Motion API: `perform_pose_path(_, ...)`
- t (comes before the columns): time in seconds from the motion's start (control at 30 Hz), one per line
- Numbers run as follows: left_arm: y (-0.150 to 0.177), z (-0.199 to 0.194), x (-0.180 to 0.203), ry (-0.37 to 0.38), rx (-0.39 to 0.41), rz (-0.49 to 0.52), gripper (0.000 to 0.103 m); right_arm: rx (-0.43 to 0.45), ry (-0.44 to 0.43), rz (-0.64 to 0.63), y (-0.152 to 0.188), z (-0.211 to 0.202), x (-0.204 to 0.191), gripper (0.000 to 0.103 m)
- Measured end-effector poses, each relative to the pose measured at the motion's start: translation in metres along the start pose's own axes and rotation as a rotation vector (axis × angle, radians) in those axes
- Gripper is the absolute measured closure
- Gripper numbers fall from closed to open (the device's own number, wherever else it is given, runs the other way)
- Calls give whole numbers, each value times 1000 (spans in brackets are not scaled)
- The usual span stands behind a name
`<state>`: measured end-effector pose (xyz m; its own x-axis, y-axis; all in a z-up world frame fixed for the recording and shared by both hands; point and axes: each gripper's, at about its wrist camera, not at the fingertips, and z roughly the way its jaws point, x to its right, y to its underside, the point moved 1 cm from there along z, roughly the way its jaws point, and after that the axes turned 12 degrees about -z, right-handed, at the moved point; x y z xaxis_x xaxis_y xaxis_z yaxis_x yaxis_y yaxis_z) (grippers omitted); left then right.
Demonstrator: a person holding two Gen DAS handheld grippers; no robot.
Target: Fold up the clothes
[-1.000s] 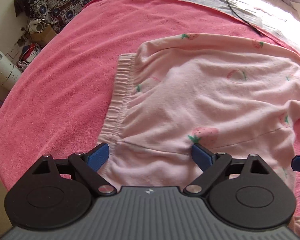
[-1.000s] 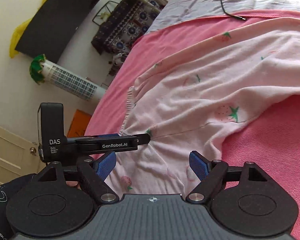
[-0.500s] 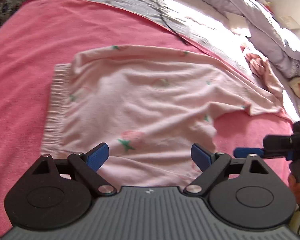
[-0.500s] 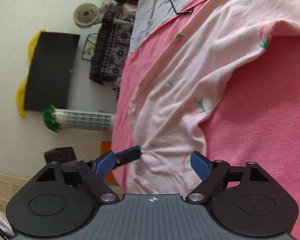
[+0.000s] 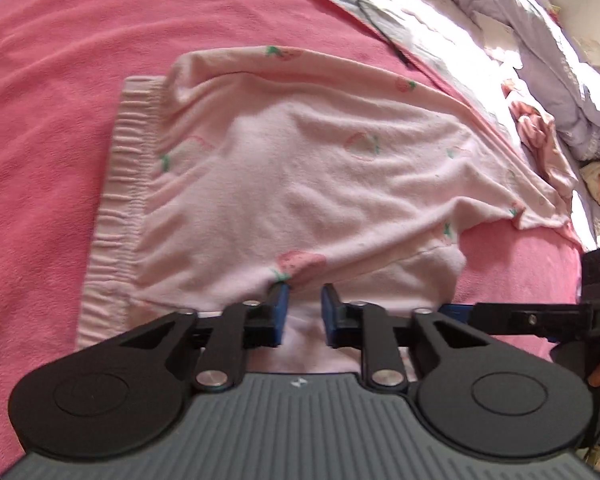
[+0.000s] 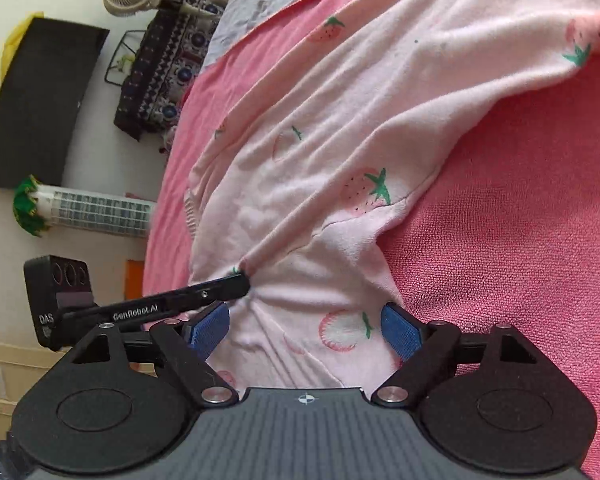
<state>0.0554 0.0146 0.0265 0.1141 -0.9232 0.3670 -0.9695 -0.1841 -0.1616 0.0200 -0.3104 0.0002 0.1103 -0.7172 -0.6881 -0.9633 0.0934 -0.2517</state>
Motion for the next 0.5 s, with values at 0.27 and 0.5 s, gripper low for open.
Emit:
perform_pose_path(0.27,0,0,10,-157,59,131,96,-47,408,-356,-8,32,-74,15)
perform_pose_path(0.5,-1,-1,11,-155,56,136,96,-62,716,-417,5,40,-57,0)
